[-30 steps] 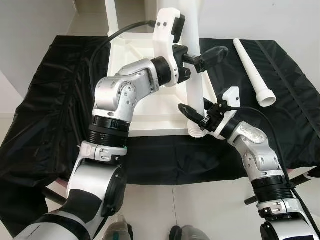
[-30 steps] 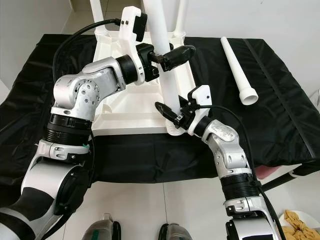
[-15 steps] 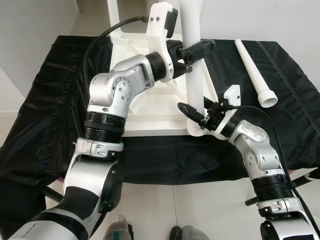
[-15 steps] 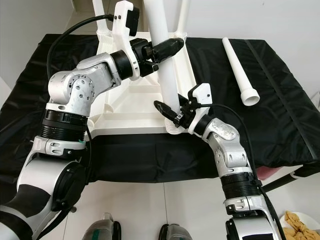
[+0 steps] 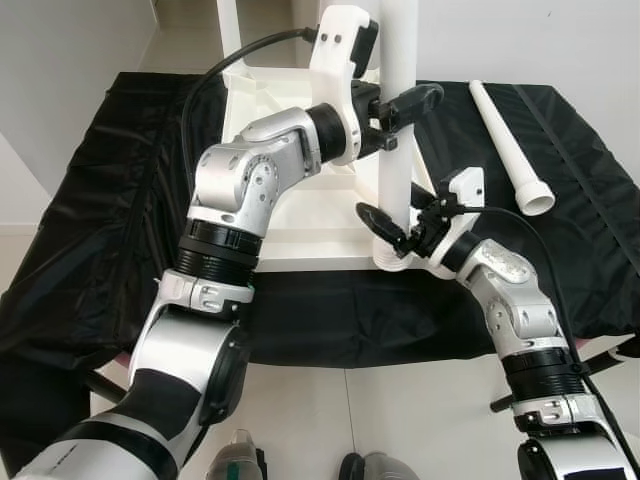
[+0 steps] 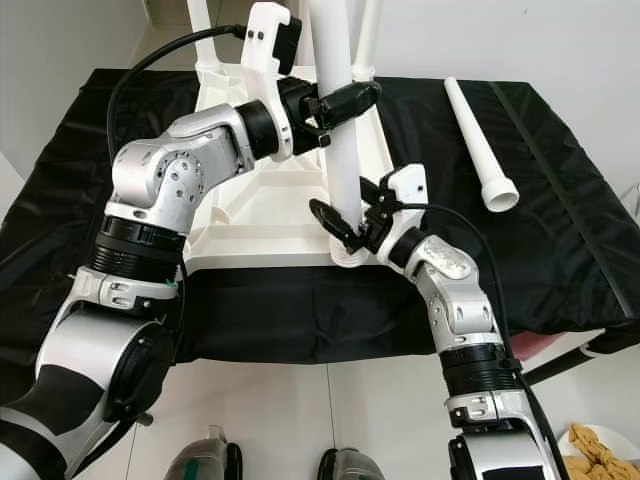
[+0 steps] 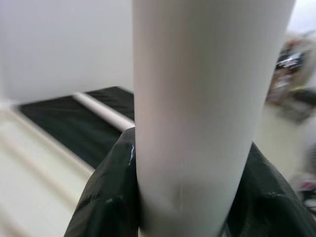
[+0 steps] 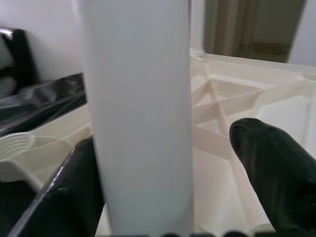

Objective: Building children table

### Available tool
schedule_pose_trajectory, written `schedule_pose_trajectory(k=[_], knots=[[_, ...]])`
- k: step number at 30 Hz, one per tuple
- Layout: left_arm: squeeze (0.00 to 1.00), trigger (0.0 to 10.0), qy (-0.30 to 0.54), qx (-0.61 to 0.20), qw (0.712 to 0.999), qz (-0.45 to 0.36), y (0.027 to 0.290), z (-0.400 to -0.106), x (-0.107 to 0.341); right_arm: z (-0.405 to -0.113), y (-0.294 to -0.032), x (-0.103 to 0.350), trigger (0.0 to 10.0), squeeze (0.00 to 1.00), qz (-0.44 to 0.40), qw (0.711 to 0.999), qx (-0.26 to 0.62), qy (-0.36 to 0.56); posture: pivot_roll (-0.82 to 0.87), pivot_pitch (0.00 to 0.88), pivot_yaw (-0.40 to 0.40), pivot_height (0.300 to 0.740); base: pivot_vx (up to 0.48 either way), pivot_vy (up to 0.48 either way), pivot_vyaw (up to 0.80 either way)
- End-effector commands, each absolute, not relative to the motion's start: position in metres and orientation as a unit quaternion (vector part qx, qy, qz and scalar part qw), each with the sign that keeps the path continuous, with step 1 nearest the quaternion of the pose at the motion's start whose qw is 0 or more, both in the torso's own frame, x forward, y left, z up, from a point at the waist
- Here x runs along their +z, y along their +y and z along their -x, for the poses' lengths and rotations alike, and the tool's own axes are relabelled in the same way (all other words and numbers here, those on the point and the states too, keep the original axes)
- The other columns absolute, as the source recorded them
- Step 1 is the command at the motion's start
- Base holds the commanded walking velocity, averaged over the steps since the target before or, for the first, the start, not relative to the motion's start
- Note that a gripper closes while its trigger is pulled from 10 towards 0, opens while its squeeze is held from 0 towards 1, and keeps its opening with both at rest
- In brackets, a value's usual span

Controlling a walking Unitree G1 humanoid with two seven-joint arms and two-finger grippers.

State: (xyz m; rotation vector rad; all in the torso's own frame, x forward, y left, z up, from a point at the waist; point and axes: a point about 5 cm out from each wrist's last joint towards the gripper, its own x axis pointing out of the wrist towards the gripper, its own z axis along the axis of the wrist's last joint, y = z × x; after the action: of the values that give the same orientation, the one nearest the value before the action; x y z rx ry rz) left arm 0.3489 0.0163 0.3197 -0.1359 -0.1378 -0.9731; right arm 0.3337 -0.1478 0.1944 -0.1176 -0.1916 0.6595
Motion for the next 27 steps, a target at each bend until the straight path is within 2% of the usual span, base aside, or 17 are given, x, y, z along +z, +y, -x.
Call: schedule_pose_trajectory(k=[1, 8, 10, 18, 22, 27], knots=[[0.0, 10.0, -0.101, -0.426, 0.899, 0.025, 0.015, -0.351, 0.335, -0.34, -0.149, 0.194, 10.0, 0.0, 0.073, 0.952, 0.286, -0.084, 0.04, 0.04, -0.023, 0.74, 0.0, 0.0, 0.0], [0.0, 10.0, -0.116, -0.395, 0.911, 0.007, 0.015, -0.355, 0.341, -0.344, -0.144, 0.196, 10.0, 0.0, 0.092, 0.959, 0.254, -0.085, 0.04, 0.041, -0.024, 0.74, 0.0, 0.0, 0.0], [0.0, 10.0, -0.128, -0.367, 0.921, 0.0, 0.014, -0.355, 0.345, -0.347, -0.135, 0.202, 10.0, 0.0, 0.095, 0.966, 0.218, -0.096, 0.04, 0.042, -0.022, 0.74, 0.0, 0.0, 0.0], [0.0, 10.0, -0.134, -0.355, 0.925, -0.004, 0.01, -0.354, 0.346, -0.349, -0.127, 0.204, 10.0, 0.0, 0.111, 0.969, 0.192, -0.106, 0.04, 0.04, -0.02, 0.74, 0.0, 0.0, 0.0], [0.0, 10.0, -0.136, -0.329, 0.934, 0.007, 0.002, -0.353, 0.344, -0.352, -0.105, 0.208, 10.0, 0.0, 0.113, 0.978, 0.119, -0.125, 0.04, 0.036, -0.017, 0.74, 0.0, 0.0, 0.0], [0.0, 10.0, -0.136, -0.323, 0.936, 0.02, 0.0, -0.352, 0.347, -0.353, -0.101, 0.204, 10.0, 0.0, 0.136, 0.98, 0.072, -0.123, 0.05, 0.035, -0.016, 0.74, 0.0, 0.0, 0.0]])
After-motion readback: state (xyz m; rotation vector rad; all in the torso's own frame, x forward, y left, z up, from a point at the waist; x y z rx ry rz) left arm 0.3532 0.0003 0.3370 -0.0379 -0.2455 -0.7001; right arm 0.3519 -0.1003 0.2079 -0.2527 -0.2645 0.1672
